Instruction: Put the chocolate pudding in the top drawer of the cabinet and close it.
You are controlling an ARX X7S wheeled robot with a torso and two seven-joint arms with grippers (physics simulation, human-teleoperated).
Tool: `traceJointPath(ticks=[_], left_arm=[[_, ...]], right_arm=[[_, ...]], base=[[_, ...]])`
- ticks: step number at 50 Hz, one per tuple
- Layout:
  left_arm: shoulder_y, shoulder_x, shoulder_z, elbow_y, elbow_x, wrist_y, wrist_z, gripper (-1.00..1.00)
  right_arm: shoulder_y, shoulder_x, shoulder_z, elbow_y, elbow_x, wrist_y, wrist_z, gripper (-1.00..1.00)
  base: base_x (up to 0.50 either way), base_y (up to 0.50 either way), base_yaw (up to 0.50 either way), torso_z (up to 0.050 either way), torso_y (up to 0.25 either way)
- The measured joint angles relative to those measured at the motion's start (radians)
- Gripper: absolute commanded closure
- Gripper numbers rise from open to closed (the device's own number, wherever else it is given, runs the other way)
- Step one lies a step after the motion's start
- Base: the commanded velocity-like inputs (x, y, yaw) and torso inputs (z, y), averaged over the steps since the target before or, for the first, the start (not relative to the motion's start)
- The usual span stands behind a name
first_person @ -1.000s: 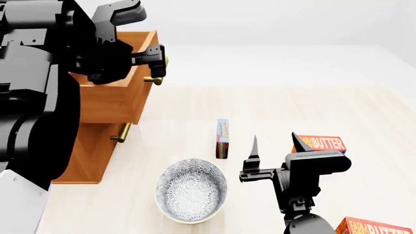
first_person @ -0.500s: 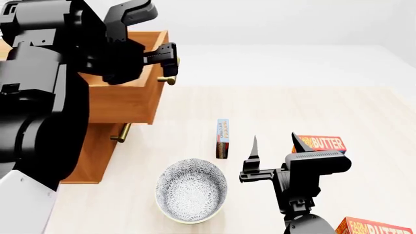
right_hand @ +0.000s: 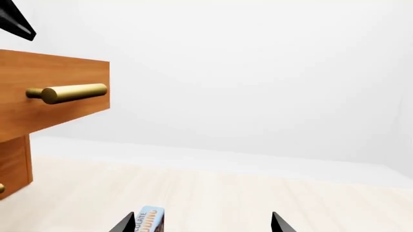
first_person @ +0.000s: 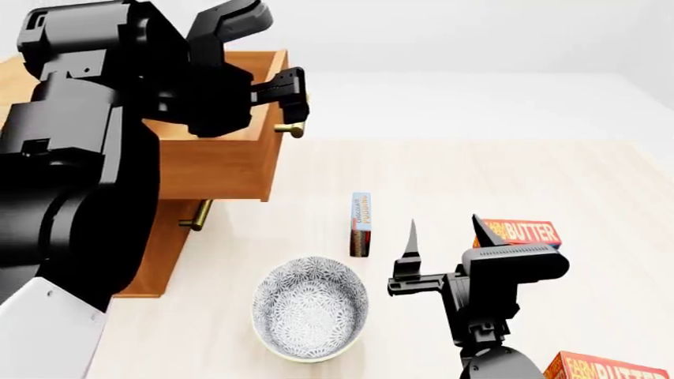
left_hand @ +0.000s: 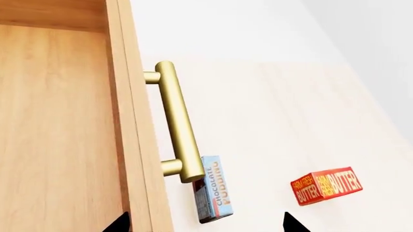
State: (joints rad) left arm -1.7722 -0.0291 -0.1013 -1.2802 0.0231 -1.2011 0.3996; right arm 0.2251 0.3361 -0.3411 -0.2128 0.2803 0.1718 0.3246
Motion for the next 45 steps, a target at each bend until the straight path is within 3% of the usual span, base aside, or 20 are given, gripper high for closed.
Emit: traceJointPath(ticks=[12, 37, 45], left_arm=[[0.004, 0.014, 0.034, 0.003, -0.059, 0.001, -0.006, -1.0], [0.003, 0.013, 0.293, 0.0, -0.342, 0.011, -0.085, -1.0], [0.001, 0.013, 0.31, -0.003, -0.365, 0.014, -0.095, -1.0]], right_arm=[[-0.001, 0.002, -0.003, 0.0, 0.002, -0.002, 0.001, -1.0], [0.0, 0.006, -0.007, 0.002, 0.008, -0.006, 0.005, -1.0], [-0.001, 0.008, -0.008, 0.001, 0.011, -0.007, 0.006, -1.0]], base=[[0.0, 0.0, 0.0, 0.0, 0.0], [0.0, 0.0, 0.0, 0.0, 0.0], [0.0, 0.0, 0.0, 0.0, 0.0]])
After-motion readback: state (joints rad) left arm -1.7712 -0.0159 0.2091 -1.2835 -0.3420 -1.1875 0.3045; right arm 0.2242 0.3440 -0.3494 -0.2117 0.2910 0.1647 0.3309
